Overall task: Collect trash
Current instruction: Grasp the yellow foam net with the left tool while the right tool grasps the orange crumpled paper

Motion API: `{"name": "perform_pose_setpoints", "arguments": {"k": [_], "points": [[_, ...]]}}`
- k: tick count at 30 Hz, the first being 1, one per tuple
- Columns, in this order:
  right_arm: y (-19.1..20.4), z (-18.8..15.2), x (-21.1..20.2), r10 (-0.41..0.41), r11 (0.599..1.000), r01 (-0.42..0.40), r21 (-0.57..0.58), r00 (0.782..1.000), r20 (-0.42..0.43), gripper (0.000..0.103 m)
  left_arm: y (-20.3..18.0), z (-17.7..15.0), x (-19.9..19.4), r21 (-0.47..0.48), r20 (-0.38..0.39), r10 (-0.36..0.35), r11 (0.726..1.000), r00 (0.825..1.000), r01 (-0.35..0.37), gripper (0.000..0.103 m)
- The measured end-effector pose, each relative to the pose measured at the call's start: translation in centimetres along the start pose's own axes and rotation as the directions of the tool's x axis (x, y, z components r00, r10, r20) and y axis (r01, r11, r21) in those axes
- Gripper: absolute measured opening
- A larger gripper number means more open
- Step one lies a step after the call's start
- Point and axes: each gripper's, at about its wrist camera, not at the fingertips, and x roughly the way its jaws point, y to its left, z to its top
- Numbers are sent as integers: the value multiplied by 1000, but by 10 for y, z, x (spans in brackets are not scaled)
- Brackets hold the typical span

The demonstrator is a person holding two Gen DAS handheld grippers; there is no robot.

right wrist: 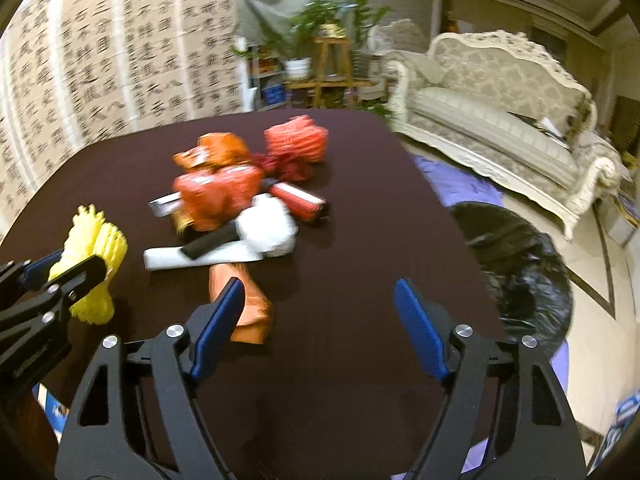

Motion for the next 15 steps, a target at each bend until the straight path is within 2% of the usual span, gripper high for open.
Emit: {"name": "perform_pose_setpoints", "arguments": {"k": [3, 5, 7, 9, 15], "points": [[16, 0, 7, 28, 999, -29, -39, 999, -19, 64, 14, -2, 4, -10, -2, 27, 1000, 1000, -27, 45], [24, -1, 13, 44, 997, -46, -56, 998, -35, 61, 22, -2, 7, -21, -6, 38, 999, 999, -39, 45], [31, -2, 22, 55, 995, -60, -75, 997, -59, 51, 28, -4, 10, -31, -10, 39, 999, 999, -39, 45], [34, -5, 29, 67, 994, -74, -81, 994, -89, 32, 31, -4, 13, -39, -14, 34, 999, 999, -35, 45], [26, -7, 21, 65, 995, -70, -68, 995, -71, 31, 26, 0, 9, -28, 5, 6, 1000, 1000, -6, 45]]}}
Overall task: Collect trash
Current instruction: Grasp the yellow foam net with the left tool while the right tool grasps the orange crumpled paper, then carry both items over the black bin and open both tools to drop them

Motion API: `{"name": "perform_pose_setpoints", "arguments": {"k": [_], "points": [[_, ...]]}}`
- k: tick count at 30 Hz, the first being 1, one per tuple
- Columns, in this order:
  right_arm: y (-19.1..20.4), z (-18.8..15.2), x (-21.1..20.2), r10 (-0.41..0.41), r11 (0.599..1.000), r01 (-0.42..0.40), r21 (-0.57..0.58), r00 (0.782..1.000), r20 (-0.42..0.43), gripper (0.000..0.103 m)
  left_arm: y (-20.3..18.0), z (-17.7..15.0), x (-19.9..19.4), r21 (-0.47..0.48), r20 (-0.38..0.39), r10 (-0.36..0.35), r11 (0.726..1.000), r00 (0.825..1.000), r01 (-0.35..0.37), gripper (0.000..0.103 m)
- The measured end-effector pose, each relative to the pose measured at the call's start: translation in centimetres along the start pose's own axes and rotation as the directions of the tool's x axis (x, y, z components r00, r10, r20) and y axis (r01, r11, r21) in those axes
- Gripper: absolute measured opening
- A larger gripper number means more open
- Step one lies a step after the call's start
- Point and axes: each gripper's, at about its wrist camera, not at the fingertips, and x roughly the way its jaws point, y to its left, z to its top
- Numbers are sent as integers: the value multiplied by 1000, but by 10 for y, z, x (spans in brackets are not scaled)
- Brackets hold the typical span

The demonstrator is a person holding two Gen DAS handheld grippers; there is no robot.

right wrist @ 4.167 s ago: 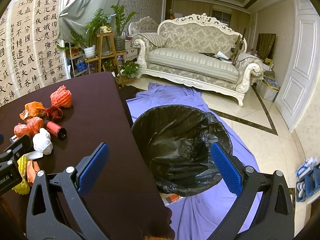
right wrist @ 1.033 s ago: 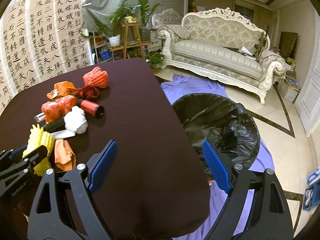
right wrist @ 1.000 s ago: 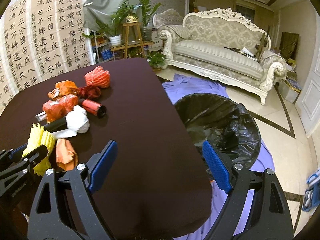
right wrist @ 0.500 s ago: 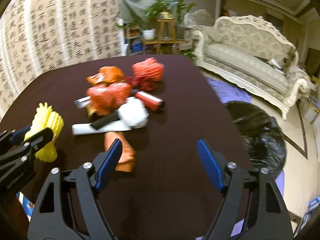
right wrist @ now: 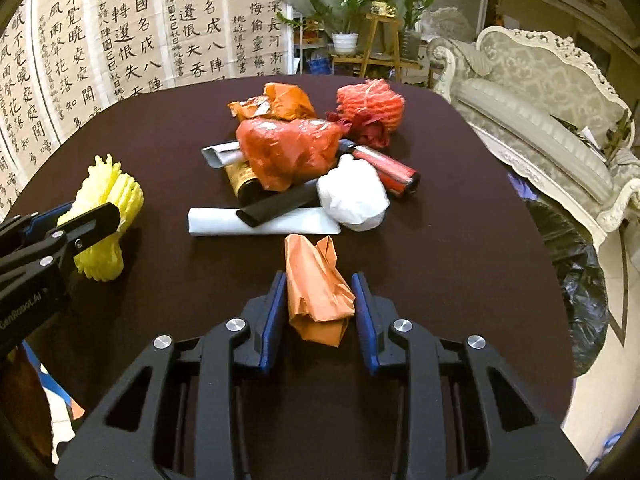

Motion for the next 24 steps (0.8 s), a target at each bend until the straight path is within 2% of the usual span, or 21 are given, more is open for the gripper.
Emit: {"name": "perform_pose_setpoints", "arguments": {"k": [6, 10, 15, 24], "points": [[-30, 3, -21, -35, 998, 32, 57, 998, 50, 31, -22, 12, -11, 25, 40, -66, 998, 997, 65, 45], [-64, 5, -33, -95, 988, 84, 127, 992, 83, 31, -50, 19, -14, 68, 67, -121, 991, 990, 117, 45], [-112, 4, -43, -198, 961, 173, 216, 975, 100, 32, -86, 26, -11, 118, 75, -176, 979, 982, 167, 45], [-180, 0, -42, -304, 912, 260, 316, 947, 99, 32, -147, 46, 2, 198, 85, -266, 949, 960, 246, 45]]}}
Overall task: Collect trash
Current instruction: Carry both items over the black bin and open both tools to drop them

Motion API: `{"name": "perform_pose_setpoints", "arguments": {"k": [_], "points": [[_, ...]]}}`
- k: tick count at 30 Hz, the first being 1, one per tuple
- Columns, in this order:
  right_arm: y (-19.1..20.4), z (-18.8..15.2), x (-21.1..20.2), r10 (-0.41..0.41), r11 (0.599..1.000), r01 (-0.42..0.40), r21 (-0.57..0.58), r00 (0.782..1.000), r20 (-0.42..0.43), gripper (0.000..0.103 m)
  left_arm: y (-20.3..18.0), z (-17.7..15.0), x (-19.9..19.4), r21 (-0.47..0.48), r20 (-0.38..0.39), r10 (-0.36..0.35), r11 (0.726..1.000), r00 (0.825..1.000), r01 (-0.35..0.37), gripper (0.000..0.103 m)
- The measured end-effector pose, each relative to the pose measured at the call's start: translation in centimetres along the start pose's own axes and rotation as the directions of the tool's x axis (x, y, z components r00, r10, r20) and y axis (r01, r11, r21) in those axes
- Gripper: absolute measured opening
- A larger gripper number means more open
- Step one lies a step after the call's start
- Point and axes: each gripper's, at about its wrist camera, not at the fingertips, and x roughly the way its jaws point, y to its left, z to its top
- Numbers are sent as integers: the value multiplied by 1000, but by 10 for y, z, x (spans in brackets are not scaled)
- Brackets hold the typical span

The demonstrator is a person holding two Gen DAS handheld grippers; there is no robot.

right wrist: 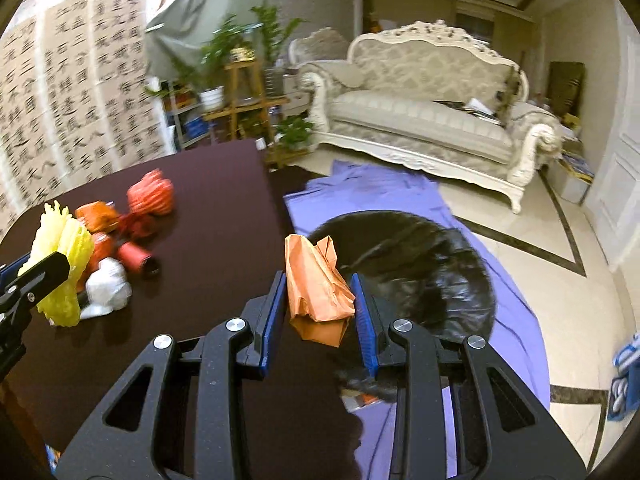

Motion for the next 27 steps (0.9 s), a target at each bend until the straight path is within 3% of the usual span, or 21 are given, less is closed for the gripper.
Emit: {"name": "perform_pose_setpoints", "arguments": {"k": [9, 23, 25, 27], "points": [[-49, 7, 37, -74, 995, 74, 62, 997, -9, 32, -49, 23, 50, 65, -18, -57, 996, 998, 58, 45], [-93, 20, 74, -115, 984, 118, 133, 993, -33, 33, -100, 45, 122, 133, -96, -61, 988, 993, 74, 47], [-97, 18, 76, -116, 983, 120, 142, 993, -35, 34, -102, 45, 128, 135, -111, -57, 988, 992, 72, 59], [-100, 17, 77, -125, 981, 129, 146, 991, -37, 45, -101, 43, 131, 126, -121, -57, 989, 991, 73, 69]]}}
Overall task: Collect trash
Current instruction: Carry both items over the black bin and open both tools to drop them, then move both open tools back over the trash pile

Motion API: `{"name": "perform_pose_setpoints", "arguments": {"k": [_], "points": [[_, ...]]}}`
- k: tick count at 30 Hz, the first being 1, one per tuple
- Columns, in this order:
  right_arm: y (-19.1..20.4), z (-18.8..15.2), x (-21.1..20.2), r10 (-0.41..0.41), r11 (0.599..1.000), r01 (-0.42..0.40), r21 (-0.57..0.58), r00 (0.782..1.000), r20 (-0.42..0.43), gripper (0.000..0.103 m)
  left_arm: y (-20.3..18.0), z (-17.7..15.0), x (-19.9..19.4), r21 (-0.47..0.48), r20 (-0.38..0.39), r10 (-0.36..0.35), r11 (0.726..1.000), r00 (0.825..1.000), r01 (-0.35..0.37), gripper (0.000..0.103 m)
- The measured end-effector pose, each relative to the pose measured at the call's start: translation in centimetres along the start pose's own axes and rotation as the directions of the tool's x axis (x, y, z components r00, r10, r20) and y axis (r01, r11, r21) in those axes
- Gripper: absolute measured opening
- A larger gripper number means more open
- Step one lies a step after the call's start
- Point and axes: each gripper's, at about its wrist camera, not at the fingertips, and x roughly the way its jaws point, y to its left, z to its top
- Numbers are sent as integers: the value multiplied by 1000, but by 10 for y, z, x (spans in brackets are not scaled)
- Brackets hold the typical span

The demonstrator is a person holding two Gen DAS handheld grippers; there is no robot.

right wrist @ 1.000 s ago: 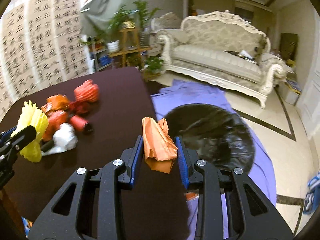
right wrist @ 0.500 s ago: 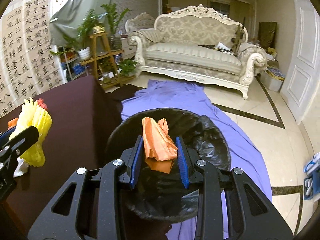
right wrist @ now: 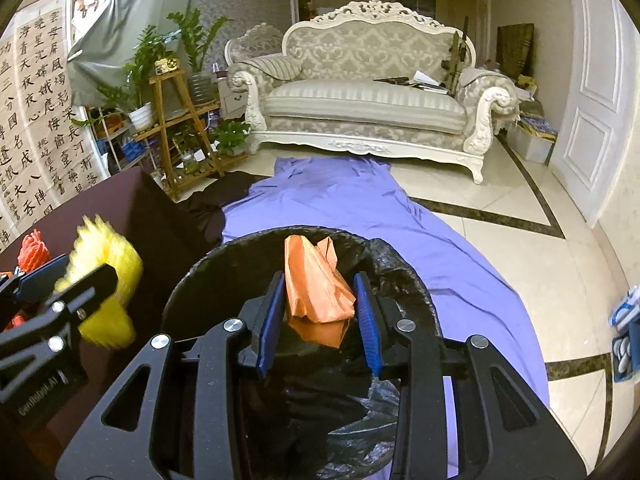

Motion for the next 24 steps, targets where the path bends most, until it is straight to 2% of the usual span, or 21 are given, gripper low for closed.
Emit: {"name": "perform_pose_setpoints", "arguments": {"k": [3, 12, 19, 21, 24], "points": [[-5, -2, 0, -9, 1000, 9, 14, 1000, 0, 47, 1, -2, 2, 1, -6, -2, 1000, 1000, 2, 74], [-6, 1, -6, -33, 999, 33, 22, 999, -1, 48, -1, -4, 2, 16, -1, 9, 1000, 1000, -9, 77], [1, -3, -16, -14, 1000, 14, 21, 1000, -4, 49, 13, -10, -15, -2, 19, 25, 1000, 1000, -25, 77], [7, -5, -20, -7, 1000, 7, 16, 1000, -4, 55, 17, -12, -21, -12, 20, 31, 999, 999, -31, 77], [18, -9, -28, 15, 1000, -15, 6, 1000, -5, 55, 27, -16, -32, -26, 20, 50, 998, 999, -49, 77]]}}
